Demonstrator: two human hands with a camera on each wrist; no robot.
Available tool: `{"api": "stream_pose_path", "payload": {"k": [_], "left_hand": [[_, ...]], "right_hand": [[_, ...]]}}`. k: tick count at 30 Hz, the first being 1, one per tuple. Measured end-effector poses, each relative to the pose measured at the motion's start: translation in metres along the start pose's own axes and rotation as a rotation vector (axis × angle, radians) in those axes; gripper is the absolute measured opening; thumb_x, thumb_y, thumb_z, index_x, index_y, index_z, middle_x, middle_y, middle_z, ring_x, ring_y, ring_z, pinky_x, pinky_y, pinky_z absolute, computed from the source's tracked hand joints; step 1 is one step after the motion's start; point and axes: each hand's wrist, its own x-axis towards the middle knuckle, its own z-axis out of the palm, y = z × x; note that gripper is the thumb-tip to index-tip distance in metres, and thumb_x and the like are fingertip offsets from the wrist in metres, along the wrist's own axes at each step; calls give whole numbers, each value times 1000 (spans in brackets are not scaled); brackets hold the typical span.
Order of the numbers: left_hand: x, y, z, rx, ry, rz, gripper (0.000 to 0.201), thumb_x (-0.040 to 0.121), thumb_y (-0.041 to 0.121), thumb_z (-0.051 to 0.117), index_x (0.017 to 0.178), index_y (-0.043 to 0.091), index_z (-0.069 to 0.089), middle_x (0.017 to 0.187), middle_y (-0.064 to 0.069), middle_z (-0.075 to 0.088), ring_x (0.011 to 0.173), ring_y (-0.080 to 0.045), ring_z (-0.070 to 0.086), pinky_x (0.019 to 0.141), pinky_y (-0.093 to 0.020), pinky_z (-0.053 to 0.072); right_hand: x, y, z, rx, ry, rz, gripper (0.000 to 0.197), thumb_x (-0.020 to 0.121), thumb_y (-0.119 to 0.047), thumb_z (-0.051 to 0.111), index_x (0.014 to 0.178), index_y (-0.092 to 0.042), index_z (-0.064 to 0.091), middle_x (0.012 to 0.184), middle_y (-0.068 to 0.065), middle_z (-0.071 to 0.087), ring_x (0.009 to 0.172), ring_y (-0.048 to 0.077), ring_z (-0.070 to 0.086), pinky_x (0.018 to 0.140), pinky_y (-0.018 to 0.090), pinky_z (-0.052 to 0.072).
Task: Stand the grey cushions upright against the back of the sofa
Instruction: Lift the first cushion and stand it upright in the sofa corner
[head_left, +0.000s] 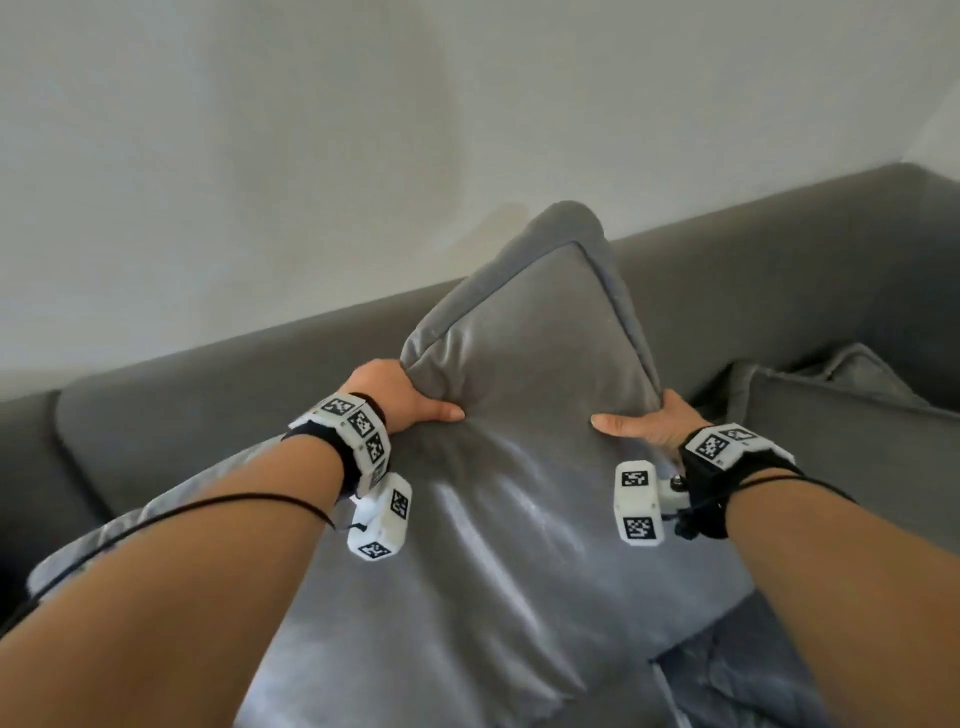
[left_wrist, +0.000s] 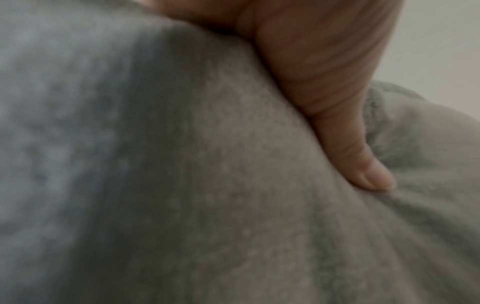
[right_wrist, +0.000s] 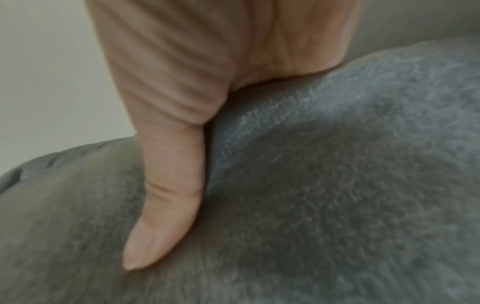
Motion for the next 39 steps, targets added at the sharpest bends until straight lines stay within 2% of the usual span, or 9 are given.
{"api": "stream_pose_path", "payload": {"k": [4, 8, 11, 13, 15, 20, 26, 33, 39], "left_hand": [[2, 18, -53, 128, 99, 70, 74, 53, 71, 75, 95, 12, 62, 89, -6, 63, 91, -29, 63, 79, -31, 50], [12, 35, -76, 200, 134, 90, 64, 52, 70, 76, 83, 17, 59, 74, 1, 57, 80, -27, 61, 73, -32, 51], [28, 34, -54, 241, 95, 68, 64, 52, 69, 76, 87, 19, 57, 88, -1, 63, 92, -30, 66, 82, -39, 56], [38, 35, -39, 256, 73, 63, 61, 55, 68, 76, 88, 20, 54, 90, 0, 61, 95, -29, 66, 79, -37, 54], [51, 39, -35, 278, 75, 69, 61, 57, 68, 75, 91, 20, 55, 88, 0, 58, 97, -29, 66, 79, -38, 53], [78, 45, -61, 443, 102, 169, 61, 60, 69, 72, 90, 18, 57, 85, -1, 59, 93, -29, 65, 72, -35, 50], [105, 51, -64, 497, 95, 215, 58, 64, 69, 69, 89, 17, 61, 73, 1, 53, 82, -27, 61, 69, -34, 49], [132, 45, -53, 499, 85, 243, 67, 64, 71, 67, 100, 15, 64, 82, 0, 57, 95, -27, 65, 74, -35, 49], [143, 94, -56, 556, 157, 486, 70, 66, 68, 69, 107, 12, 65, 100, -8, 69, 98, -31, 66, 76, -38, 51]], "right_hand": [[4, -21, 6, 74, 37, -33, 110, 47, -47, 89, 137, -9, 39, 136, 10, 54, 122, 30, 54, 105, 46, 42], [26, -19, 27, 240, 4, 2, 137, 17, -69, 85, 136, -13, 44, 132, 7, 59, 113, 28, 62, 100, 46, 47], [13, -37, 64, 282, -123, 55, 117, 60, -64, 74, 151, -25, 12, 157, 2, 26, 136, 30, 40, 105, 51, 40], [7, -42, 90, 297, -228, 82, 100, 78, -52, 65, 152, -32, 1, 159, -3, 20, 138, 30, 37, 100, 51, 39], [7, -42, 112, 222, -313, 115, 99, 81, -48, 65, 150, -39, -5, 158, -6, 21, 135, 29, 41, 88, 51, 44], [25, -34, 135, 186, -392, 130, 100, 81, -48, 65, 148, -43, -8, 157, -6, 25, 133, 25, 45, 89, 51, 46], [46, -43, 149, -40, -387, 68, 93, 78, -57, 63, 152, -27, 15, 156, -4, 27, 135, 20, 40, 101, 47, 45], [64, -34, 153, -100, -341, 59, 84, 86, -33, 65, 152, -16, 16, 150, 2, 42, 137, 21, 40, 106, 34, 32], [80, -38, 144, -24, -295, 55, 86, 89, -29, 62, 153, -11, 7, 155, 1, 32, 143, 18, 31, 111, 32, 28]]}}
